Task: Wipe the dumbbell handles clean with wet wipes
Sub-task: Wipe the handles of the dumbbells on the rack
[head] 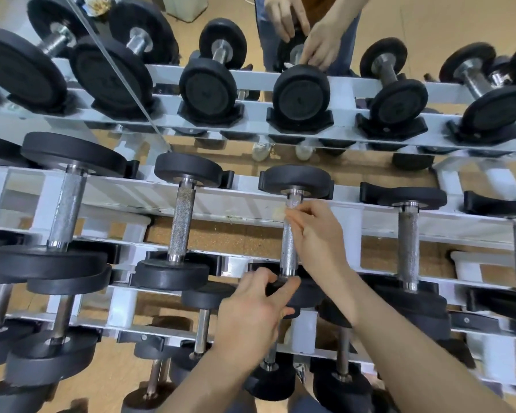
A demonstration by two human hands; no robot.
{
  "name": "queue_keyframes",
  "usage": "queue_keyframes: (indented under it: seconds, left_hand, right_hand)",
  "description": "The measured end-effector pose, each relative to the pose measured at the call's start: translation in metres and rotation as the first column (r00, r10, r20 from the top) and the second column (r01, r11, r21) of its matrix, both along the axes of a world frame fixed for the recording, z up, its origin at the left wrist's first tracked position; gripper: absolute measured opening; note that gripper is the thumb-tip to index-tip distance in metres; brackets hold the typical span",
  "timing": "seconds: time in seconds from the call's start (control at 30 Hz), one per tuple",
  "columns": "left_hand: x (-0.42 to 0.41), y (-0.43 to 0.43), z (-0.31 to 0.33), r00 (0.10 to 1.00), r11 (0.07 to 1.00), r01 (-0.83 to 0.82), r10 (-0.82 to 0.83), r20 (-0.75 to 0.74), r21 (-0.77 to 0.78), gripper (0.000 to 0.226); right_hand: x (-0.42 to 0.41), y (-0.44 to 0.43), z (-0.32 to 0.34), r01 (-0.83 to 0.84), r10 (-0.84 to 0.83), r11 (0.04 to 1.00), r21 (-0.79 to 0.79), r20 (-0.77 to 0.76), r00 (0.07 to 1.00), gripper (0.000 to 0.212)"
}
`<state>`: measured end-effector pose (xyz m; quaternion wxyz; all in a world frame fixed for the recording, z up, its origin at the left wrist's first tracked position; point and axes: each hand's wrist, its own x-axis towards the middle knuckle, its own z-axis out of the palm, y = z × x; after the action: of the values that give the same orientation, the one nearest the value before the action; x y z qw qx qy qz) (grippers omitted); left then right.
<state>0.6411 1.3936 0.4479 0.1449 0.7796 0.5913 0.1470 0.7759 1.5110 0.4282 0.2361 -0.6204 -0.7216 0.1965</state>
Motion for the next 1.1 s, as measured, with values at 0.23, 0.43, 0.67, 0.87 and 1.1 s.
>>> queue_keyframes:
  seconds: [0.23, 0.43, 0.67, 0.87, 1.1]
  left_hand:
    - [0.016, 0.001, -0.002, 0.984, 0.999, 0.037, -0.035, -0.173, 0.008, 0.073]
    - [0.006, -0.003, -0.001, 0.999, 0.999, 0.039, -0.039, -0.022, 0.009, 0.080]
    - [0.009, -0.011, 0.006, 0.998, 0.999, -0.017, 0.019, 0.056, -0.038, 0.050]
    - [0.009, -0.014, 0.009, 0.997, 0.995, -0.046, 0.051, 0.055, -0.090, 0.050]
    - [0.014, -0.007, 0.016, 0.981, 0.978, -0.141, 0.158, 0.111, -0.152, 0.041]
  right_hand:
    - [0.010, 0.017, 0.016, -0.309, 0.297, 0.951, 0.023, 0.225, 0.928, 0.023]
    - [0.032, -0.007, 0.021, -0.622, 0.614, 0.697, -0.357, -0.151, 0.775, 0.011]
    - [0.032, -0.020, 0.021, -0.594, 0.556, 0.700, -0.397, -0.220, 0.802, 0.013]
    - [0.062, -0.019, 0.014, -0.357, 0.286, 0.698, -0.620, -0.216, 0.934, 0.019]
    - [0.030, -0.043, 0.020, -0.246, 0.121, 0.797, -0.552, -0.253, 0.960, 0.028]
